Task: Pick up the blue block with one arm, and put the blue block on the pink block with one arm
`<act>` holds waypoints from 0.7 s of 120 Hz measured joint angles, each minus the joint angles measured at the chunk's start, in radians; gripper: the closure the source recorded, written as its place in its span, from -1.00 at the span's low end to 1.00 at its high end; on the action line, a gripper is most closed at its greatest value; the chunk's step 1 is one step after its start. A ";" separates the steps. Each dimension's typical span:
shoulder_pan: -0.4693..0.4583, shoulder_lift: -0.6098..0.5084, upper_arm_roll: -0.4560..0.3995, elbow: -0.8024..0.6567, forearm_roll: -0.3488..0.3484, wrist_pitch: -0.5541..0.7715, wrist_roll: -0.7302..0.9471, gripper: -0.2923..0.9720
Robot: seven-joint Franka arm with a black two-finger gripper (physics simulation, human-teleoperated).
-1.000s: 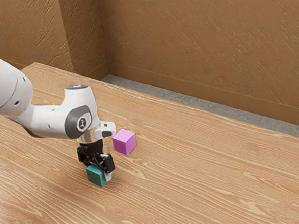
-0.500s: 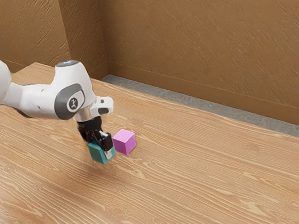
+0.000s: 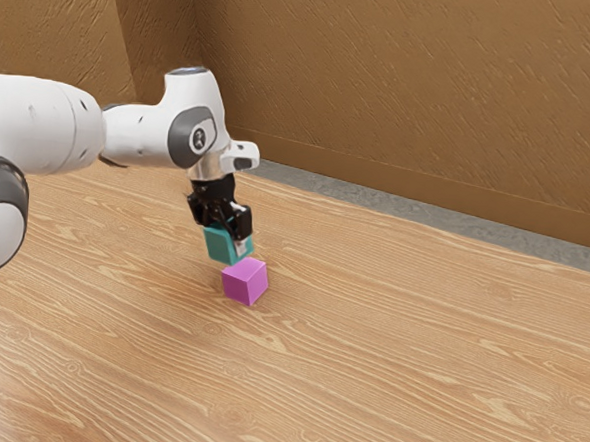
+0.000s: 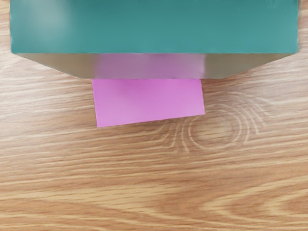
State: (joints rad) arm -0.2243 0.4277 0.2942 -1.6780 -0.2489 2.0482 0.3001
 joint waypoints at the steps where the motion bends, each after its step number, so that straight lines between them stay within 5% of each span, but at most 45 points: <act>1: 0.001 0.006 0.000 0.005 -0.003 -0.002 0.000 -0.07; 63: 0.010 0.097 0.000 0.077 -0.079 -0.031 0.009 -0.06; 84: 0.009 0.096 -0.001 0.079 -0.076 -0.032 0.015 -0.32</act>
State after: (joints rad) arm -0.2148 0.5239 0.2932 -1.5989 -0.3252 2.0166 0.3150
